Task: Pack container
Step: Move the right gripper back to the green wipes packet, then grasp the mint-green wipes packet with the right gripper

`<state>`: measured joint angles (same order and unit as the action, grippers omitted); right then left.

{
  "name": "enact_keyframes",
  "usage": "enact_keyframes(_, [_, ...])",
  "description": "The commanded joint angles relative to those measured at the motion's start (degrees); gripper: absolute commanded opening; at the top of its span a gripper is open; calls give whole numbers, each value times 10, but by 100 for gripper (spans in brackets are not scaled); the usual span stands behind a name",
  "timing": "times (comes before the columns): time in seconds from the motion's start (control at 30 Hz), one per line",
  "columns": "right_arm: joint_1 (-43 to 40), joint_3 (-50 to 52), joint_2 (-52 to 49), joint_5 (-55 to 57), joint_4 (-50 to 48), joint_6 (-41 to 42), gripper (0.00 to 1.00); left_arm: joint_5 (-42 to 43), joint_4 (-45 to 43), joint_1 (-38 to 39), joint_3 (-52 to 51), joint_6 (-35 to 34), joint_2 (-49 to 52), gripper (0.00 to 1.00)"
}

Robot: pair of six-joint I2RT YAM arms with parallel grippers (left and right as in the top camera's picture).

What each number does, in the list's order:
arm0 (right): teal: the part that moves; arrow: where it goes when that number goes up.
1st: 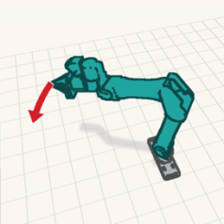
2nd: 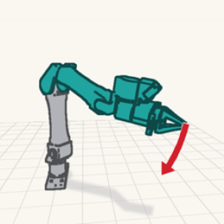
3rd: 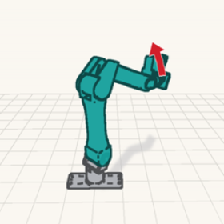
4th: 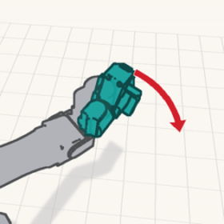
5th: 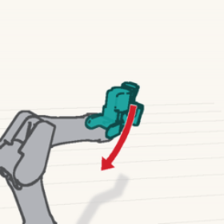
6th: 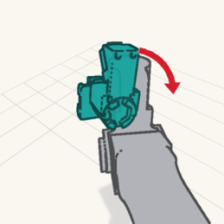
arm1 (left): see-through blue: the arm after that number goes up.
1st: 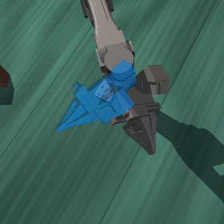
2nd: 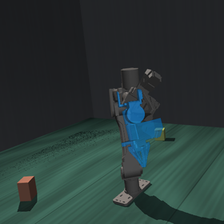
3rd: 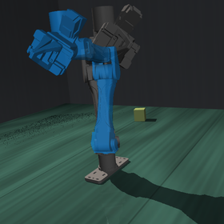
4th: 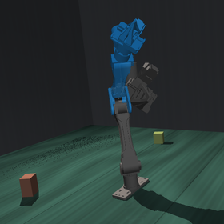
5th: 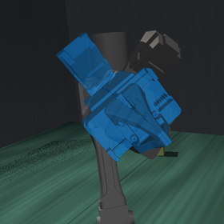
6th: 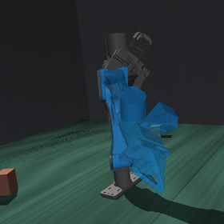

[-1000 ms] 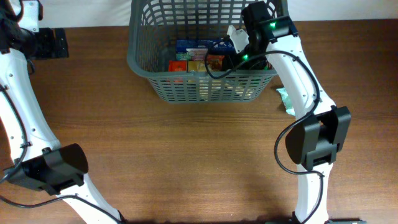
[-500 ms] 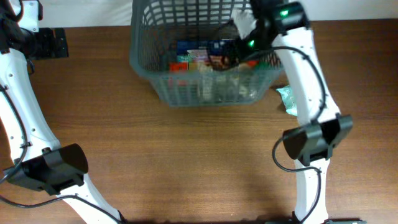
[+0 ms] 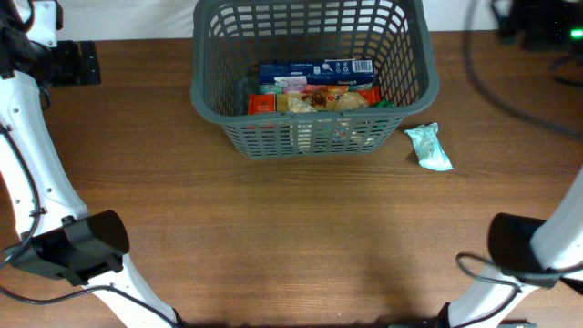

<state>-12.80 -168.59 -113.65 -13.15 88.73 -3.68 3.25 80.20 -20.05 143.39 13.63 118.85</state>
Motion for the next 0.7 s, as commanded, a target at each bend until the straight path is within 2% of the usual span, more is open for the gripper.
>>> enact_keyframes(0.0, [-75, 97, -40, -1, -8, 52, 93, 6, 0, -2, 1, -10, 4, 99])
enact_keyframes(0.13, [-127, 286, -40, -48, -69, 61, 91, 6, 0, -2, 1, -10, 4, 99])
enact_keyframes(0.33, [-117, 537, -41, -108, -179, 32, 93, 6, 0, -2, 1, -10, 4, 99])
enact_keyframes(0.5, [-76, 674, -41, -107, -252, 2, 90, 6, 0, -2, 1, -10, 4, 99])
enact_keyframes(0.67, [-31, 753, -41, -73, -311, -28, 88, 6, 0, -2, 1, -10, 4, 99])
